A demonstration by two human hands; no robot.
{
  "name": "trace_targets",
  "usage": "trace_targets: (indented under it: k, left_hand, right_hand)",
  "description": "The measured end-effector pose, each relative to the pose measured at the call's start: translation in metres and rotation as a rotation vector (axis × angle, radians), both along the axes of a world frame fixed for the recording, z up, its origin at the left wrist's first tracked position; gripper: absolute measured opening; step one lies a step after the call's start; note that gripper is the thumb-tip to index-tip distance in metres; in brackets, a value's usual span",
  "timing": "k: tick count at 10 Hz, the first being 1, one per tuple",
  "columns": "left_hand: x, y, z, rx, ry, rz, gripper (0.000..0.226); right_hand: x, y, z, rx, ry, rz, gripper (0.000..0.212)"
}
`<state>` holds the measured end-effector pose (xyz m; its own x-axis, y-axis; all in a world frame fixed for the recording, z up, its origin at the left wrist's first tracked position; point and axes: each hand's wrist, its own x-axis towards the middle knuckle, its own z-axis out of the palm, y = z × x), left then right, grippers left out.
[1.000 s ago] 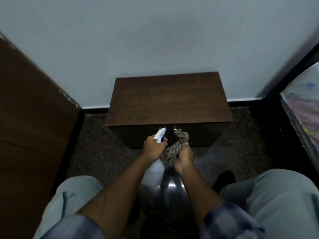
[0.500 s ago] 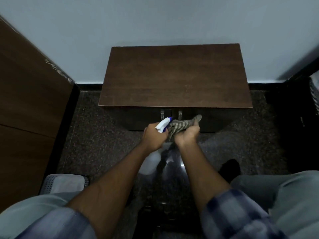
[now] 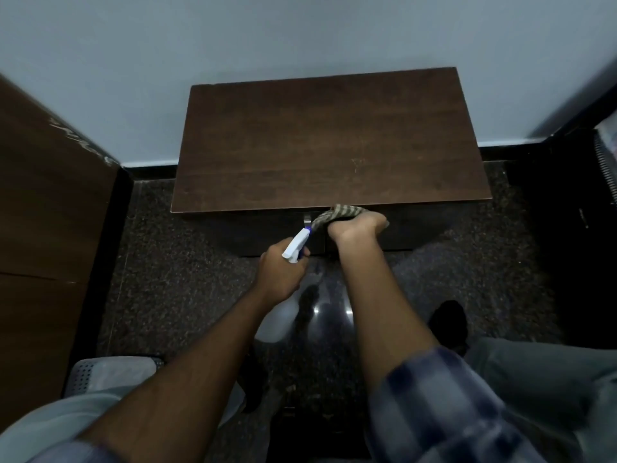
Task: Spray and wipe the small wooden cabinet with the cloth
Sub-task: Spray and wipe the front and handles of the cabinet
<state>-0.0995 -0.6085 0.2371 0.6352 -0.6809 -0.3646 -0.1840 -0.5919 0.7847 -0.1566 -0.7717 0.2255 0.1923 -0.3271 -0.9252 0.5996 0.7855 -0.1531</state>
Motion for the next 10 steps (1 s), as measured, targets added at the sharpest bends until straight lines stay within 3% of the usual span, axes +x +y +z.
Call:
trace_targets:
  k: [1, 2, 3, 4, 5, 6, 8, 9, 10]
  left_hand:
    - [-0.001, -0.002, -0.003, -0.032, 0.057, 0.014, 0.006]
    - [-0.001, -0.006, 0.000, -0.018, 0.066, -0.024, 0.007]
    - [-0.001, -0.014, 0.001, 0.013, 0.075, -0.055, 0.008]
    - [-0.005, -0.021, 0.002, 0.038, 0.088, -0.078, 0.009]
    - [-0.013, -0.028, -0.001, 0.061, 0.053, -0.077, 0.010]
    - [-0.018, -0.033, -0.005, 0.059, 0.035, -0.009, 0.006]
    - [-0.015, -0.018, -0.010, 0.009, -0.004, 0.065, 0.016]
    - [-0.011, -0.009, -0.013, -0.023, 0.022, 0.102, 0.013]
    - [-0.011, -0.001, -0.015, -0.041, 0.039, 0.105, 0.017]
  right_hand:
    - [-0.014, 0.021, 0.008, -0.095, 0.254, 0.263, 0.047]
    - [-0.016, 0.022, 0.007, -0.073, 0.051, 0.188, 0.033]
    - [-0.032, 0.021, -0.009, -0.131, 0.162, 0.224, 0.051]
    - [-0.065, 0.034, -0.024, -0.184, -0.011, 0.146, 0.042]
    - [-0.087, 0.047, -0.036, -0.153, -0.094, -0.072, 0.042]
    - [-0.082, 0.053, -0.041, -0.077, -0.044, -0.085, 0.056]
    - [-0.012, 0.020, 0.019, -0.139, -0.042, -0.043, 0.045]
    - [-0.015, 0.027, 0.025, -0.126, 0.175, 0.208, 0.030]
    - [-0.018, 0.031, 0.022, -0.195, 0.401, 0.386, 0.039]
